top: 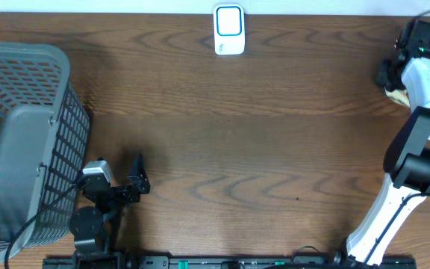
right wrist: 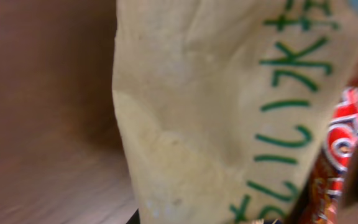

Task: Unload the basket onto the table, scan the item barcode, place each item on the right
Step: 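Carry the snack bag to the right edge and release it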

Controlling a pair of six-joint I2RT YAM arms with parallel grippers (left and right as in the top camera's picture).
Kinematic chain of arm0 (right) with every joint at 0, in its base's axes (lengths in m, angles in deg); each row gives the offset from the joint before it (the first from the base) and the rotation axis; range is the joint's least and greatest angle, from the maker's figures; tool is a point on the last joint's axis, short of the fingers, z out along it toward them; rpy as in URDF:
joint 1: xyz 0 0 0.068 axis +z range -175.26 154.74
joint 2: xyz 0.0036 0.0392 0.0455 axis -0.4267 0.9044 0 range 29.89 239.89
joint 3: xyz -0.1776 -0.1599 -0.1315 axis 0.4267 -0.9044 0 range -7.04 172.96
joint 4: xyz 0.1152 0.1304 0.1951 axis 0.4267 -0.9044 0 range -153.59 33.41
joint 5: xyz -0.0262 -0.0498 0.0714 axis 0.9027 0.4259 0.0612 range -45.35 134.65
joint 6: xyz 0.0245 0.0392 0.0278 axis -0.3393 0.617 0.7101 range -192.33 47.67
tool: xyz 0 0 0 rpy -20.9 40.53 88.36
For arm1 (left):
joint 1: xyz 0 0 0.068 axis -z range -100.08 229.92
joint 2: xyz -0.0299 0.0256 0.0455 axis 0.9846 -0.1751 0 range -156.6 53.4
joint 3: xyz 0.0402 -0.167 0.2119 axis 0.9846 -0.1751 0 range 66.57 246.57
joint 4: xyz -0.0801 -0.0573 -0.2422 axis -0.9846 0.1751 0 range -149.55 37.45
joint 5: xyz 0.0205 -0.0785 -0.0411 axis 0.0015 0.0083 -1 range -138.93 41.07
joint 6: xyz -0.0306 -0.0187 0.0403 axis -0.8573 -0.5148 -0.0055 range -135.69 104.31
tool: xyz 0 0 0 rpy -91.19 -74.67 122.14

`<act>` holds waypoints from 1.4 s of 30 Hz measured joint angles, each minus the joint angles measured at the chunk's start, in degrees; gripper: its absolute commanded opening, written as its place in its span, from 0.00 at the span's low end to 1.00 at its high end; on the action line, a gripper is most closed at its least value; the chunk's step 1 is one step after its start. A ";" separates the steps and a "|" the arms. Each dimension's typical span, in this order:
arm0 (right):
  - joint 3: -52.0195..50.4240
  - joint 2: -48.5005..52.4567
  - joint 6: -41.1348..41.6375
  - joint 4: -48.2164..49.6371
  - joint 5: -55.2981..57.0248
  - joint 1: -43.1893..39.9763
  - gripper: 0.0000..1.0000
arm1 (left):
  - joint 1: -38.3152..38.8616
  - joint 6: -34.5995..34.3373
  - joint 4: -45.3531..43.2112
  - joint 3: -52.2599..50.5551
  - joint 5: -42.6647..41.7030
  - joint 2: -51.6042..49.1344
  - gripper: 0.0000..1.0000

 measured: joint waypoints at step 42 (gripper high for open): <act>-1.22 -43.08 4.85 -2.84 -21.00 13.55 0.99 | 0.00 0.00 0.00 0.00 0.00 0.00 0.98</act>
